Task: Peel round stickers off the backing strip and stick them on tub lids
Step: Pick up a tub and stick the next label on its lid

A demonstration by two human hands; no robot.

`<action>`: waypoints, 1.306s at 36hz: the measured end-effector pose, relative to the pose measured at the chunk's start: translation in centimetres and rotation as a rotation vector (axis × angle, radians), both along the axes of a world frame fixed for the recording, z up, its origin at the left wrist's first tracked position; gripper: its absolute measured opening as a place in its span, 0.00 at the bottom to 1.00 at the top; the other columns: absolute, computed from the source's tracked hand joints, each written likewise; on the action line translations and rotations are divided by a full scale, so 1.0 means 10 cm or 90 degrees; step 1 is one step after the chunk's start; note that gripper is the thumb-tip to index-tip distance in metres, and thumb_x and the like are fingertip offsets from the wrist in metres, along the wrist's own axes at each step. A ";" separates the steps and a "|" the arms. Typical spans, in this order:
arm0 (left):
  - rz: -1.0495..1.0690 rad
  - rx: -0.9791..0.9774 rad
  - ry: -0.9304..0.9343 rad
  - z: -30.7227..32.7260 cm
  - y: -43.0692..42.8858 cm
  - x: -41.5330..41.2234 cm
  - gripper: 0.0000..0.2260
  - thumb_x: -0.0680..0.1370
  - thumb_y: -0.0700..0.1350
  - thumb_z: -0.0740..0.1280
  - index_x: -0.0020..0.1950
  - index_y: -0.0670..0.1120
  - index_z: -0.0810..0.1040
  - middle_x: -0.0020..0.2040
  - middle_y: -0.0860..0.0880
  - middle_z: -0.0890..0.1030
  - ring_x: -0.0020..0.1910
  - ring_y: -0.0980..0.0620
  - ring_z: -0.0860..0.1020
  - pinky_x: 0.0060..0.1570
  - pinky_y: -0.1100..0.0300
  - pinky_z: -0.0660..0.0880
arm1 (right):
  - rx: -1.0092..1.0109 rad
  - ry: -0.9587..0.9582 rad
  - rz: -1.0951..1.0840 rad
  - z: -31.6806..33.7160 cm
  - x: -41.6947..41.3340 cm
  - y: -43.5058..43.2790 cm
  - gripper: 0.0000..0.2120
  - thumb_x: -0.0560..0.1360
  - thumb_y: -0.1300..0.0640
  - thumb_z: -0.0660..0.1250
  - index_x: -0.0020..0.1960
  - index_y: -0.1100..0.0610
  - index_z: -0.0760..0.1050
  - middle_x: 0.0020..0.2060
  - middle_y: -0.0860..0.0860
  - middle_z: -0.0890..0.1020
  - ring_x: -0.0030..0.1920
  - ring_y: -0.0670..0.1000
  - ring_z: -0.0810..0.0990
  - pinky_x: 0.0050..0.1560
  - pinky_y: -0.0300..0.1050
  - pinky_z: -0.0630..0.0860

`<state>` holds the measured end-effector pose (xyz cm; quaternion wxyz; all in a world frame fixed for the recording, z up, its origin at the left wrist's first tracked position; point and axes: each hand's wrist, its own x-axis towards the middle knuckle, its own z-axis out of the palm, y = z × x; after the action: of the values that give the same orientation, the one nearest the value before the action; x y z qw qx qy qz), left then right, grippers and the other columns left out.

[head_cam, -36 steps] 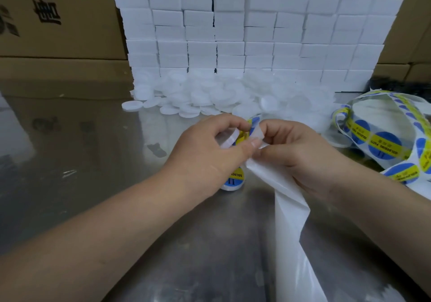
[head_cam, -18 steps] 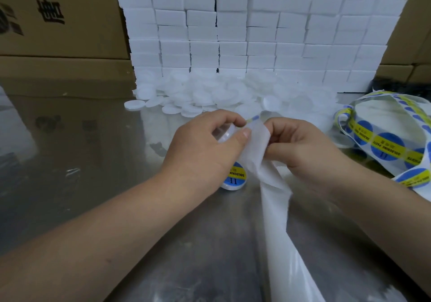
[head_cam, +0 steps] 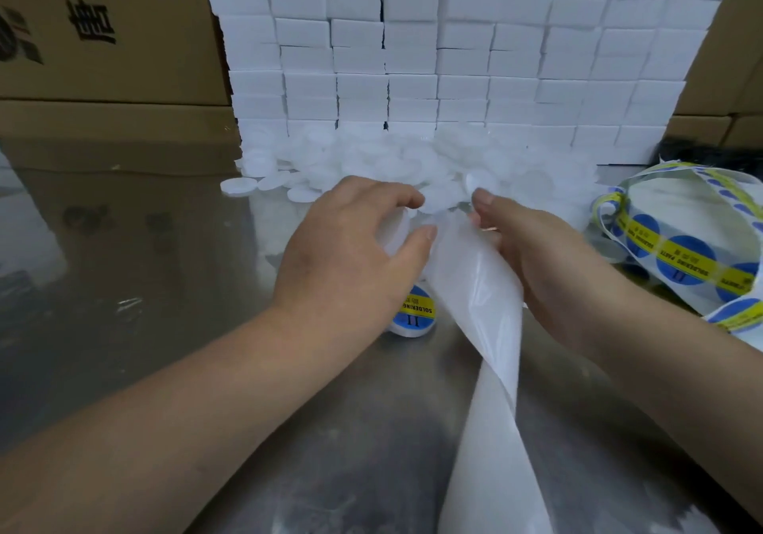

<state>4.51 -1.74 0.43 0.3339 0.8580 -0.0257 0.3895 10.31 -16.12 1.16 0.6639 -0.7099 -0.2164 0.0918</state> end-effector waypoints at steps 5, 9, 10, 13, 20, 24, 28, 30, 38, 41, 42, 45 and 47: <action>0.002 0.084 -0.022 -0.01 -0.01 -0.02 0.10 0.72 0.47 0.70 0.53 0.50 0.80 0.50 0.55 0.76 0.52 0.58 0.71 0.48 0.71 0.63 | 0.011 -0.034 -0.121 -0.05 0.04 0.02 0.11 0.70 0.61 0.68 0.50 0.52 0.72 0.42 0.55 0.79 0.37 0.51 0.78 0.38 0.46 0.73; 0.026 -0.034 -0.045 0.02 0.06 0.04 0.07 0.73 0.49 0.68 0.50 0.55 0.78 0.44 0.61 0.73 0.50 0.63 0.69 0.46 0.77 0.62 | -0.018 -0.173 -0.204 -0.04 0.09 -0.01 0.20 0.71 0.69 0.64 0.55 0.48 0.68 0.44 0.43 0.77 0.37 0.44 0.76 0.43 0.39 0.76; 0.028 -0.066 -0.049 0.03 0.08 0.05 0.05 0.74 0.50 0.68 0.49 0.56 0.76 0.44 0.61 0.72 0.49 0.64 0.69 0.45 0.77 0.62 | -0.032 -0.223 -0.218 -0.04 0.08 -0.02 0.22 0.71 0.69 0.63 0.55 0.45 0.67 0.46 0.40 0.76 0.33 0.40 0.75 0.38 0.32 0.74; 0.045 -0.110 -0.050 0.03 0.14 0.09 0.03 0.75 0.53 0.65 0.47 0.59 0.73 0.48 0.58 0.74 0.50 0.64 0.69 0.43 0.68 0.66 | -0.050 -0.302 -0.194 -0.04 0.04 -0.04 0.27 0.70 0.72 0.58 0.51 0.39 0.69 0.39 0.38 0.76 0.23 0.43 0.67 0.23 0.29 0.66; 0.068 -0.093 -0.051 0.01 0.17 0.11 0.04 0.75 0.54 0.65 0.47 0.58 0.72 0.47 0.58 0.72 0.51 0.63 0.69 0.42 0.68 0.64 | -0.069 -0.277 -0.101 -0.01 -0.06 -0.03 0.27 0.68 0.74 0.55 0.37 0.43 0.79 0.26 0.44 0.75 0.23 0.43 0.64 0.24 0.31 0.63; 0.073 -0.073 -0.058 0.00 0.15 0.11 0.10 0.73 0.58 0.63 0.50 0.56 0.75 0.48 0.58 0.71 0.49 0.63 0.70 0.43 0.68 0.62 | -0.076 -0.242 -0.077 0.01 -0.09 -0.02 0.26 0.68 0.73 0.55 0.31 0.44 0.80 0.29 0.57 0.74 0.26 0.48 0.64 0.26 0.35 0.62; 0.078 -0.045 -0.074 0.01 0.13 0.09 0.16 0.71 0.58 0.61 0.53 0.52 0.77 0.48 0.57 0.71 0.50 0.61 0.70 0.45 0.69 0.62 | -0.050 -0.207 -0.049 0.00 -0.07 -0.01 0.24 0.67 0.74 0.54 0.28 0.51 0.78 0.27 0.49 0.77 0.28 0.49 0.68 0.30 0.39 0.65; 0.078 -0.031 -0.085 0.02 0.13 0.08 0.16 0.71 0.57 0.62 0.53 0.51 0.78 0.48 0.57 0.70 0.48 0.64 0.67 0.44 0.69 0.62 | -0.015 -0.174 -0.007 0.02 -0.08 -0.01 0.21 0.67 0.74 0.55 0.29 0.53 0.78 0.28 0.48 0.79 0.27 0.48 0.71 0.30 0.36 0.70; 0.084 -0.006 -0.096 0.03 0.11 0.08 0.16 0.71 0.56 0.62 0.53 0.49 0.79 0.48 0.58 0.70 0.47 0.64 0.66 0.46 0.69 0.61 | -0.025 -0.178 -0.006 0.00 -0.08 0.00 0.10 0.74 0.60 0.62 0.36 0.61 0.78 0.30 0.48 0.79 0.30 0.48 0.75 0.37 0.41 0.75; 0.088 0.001 -0.084 0.04 0.11 0.06 0.17 0.71 0.56 0.62 0.54 0.49 0.79 0.48 0.58 0.70 0.50 0.59 0.69 0.48 0.66 0.63 | -0.041 -0.153 -0.040 -0.01 -0.04 0.01 0.18 0.77 0.49 0.60 0.36 0.59 0.79 0.31 0.50 0.81 0.34 0.48 0.78 0.46 0.44 0.77; 0.091 0.006 -0.079 0.05 0.11 0.05 0.17 0.71 0.56 0.62 0.54 0.49 0.79 0.49 0.57 0.70 0.51 0.57 0.71 0.49 0.65 0.64 | -0.030 -0.124 -0.044 0.00 -0.04 0.02 0.20 0.77 0.47 0.58 0.36 0.59 0.79 0.31 0.52 0.82 0.32 0.46 0.79 0.44 0.40 0.77; 0.095 0.029 -0.075 0.07 0.10 0.03 0.17 0.71 0.55 0.63 0.54 0.47 0.79 0.49 0.56 0.71 0.53 0.51 0.74 0.53 0.60 0.67 | -0.028 -0.048 -0.052 0.03 -0.01 0.02 0.25 0.78 0.44 0.54 0.31 0.55 0.79 0.27 0.50 0.81 0.27 0.44 0.77 0.34 0.33 0.76; 0.089 0.044 -0.076 0.08 0.09 0.01 0.17 0.71 0.55 0.64 0.54 0.46 0.79 0.50 0.53 0.73 0.54 0.48 0.75 0.54 0.55 0.69 | -0.032 -0.014 -0.053 0.04 0.01 0.02 0.27 0.77 0.44 0.55 0.27 0.55 0.79 0.27 0.50 0.81 0.27 0.45 0.77 0.37 0.36 0.76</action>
<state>4.63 -0.87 1.24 0.2738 0.8442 0.0006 0.4609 10.44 -15.90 1.56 0.6469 -0.7355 -0.1919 0.0618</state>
